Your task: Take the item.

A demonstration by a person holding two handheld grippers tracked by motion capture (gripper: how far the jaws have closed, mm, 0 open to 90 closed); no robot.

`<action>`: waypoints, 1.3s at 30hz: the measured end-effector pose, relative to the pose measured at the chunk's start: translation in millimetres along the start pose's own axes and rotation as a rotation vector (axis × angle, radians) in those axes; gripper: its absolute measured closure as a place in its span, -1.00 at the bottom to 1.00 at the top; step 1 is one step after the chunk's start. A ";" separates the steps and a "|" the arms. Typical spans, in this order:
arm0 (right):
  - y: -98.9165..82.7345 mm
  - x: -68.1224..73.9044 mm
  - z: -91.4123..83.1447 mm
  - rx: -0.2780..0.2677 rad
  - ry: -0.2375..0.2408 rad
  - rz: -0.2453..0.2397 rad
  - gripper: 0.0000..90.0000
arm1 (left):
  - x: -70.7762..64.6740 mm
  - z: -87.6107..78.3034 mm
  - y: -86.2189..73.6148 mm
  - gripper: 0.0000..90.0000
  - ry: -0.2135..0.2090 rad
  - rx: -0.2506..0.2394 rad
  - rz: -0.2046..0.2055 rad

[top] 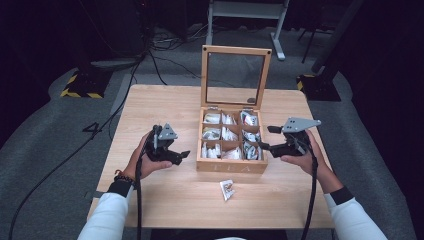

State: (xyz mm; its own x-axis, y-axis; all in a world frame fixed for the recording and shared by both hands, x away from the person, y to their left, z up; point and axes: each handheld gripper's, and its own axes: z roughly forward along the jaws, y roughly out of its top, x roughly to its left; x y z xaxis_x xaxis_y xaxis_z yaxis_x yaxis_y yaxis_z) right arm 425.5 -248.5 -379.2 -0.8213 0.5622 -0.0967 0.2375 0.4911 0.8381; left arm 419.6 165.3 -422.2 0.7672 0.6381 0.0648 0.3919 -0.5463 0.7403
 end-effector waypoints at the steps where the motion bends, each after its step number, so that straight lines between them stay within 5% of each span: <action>1: 1.6 -8.7 2.7 0.013 -0.022 0.010 -0.35 | 4.2 3.0 9.1 -0.62 -0.004 -0.008 -0.004; 12: 10.3 -46.3 17.9 0.004 -0.095 0.094 -0.35 | 34.8 25.7 41.2 -0.60 0.055 -0.046 -0.066; 21: 31.9 -81.3 43.3 0.014 -0.136 0.156 -0.29 | 66.9 51.6 78.4 -0.60 0.079 -0.084 -0.157; 39: 40.3 -124.9 82.7 0.037 -0.178 0.295 -0.26 | 88.3 100.2 119.9 -0.55 0.129 -0.033 -0.191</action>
State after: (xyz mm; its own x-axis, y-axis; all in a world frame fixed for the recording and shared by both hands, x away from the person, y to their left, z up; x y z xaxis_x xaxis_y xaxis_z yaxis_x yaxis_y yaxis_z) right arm 580.6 -243.9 -377.8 -0.6117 0.7893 0.0521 0.4723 0.3117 0.8245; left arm 585.3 101.8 -394.7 0.6084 0.7936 0.0046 0.5053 -0.3919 0.7689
